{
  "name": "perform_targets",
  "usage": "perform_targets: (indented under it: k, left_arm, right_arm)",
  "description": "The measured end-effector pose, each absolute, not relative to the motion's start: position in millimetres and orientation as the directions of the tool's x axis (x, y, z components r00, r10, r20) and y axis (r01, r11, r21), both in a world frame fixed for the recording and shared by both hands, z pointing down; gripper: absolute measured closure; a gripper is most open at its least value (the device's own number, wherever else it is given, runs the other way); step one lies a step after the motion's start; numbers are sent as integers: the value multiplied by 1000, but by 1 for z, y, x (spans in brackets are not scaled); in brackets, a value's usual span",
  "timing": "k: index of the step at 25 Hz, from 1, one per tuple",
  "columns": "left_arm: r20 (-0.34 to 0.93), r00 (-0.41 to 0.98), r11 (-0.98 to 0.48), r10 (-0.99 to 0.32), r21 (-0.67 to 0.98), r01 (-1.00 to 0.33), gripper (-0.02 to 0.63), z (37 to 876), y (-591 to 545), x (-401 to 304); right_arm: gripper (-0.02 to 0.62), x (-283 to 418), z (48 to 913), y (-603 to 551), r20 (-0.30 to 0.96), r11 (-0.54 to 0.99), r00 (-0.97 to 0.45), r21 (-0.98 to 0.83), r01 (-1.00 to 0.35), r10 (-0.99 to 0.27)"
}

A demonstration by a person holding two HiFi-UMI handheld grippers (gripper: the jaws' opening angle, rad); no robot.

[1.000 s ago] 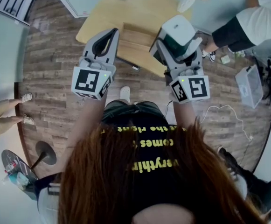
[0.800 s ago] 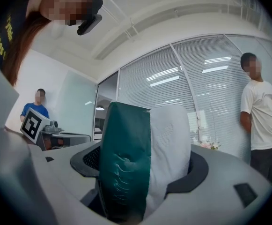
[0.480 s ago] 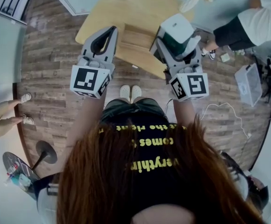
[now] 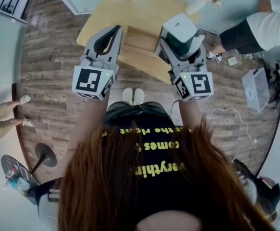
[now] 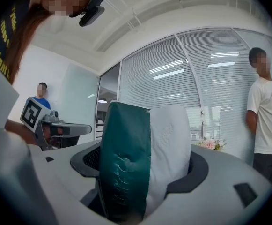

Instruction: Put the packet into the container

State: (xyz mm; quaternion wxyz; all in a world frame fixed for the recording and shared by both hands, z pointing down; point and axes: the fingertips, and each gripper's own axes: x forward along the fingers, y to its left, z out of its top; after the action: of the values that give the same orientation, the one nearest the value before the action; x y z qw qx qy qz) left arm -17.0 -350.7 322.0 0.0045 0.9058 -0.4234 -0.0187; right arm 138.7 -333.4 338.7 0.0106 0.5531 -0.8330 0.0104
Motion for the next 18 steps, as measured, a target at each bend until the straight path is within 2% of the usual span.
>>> perform_targets:
  k: [10, 18]
  left_arm:
    - [-27, 607, -608, -794, 34, -793, 609, 327, -356, -29]
    - [-23, 594, -594, -804, 34, -803, 609, 330, -361, -32]
  right_arm:
    - [210, 129, 382, -368, 166, 452, -427, 175, -874, -889]
    - [210, 109, 418, -385, 308, 566, -488, 269, -779, -817]
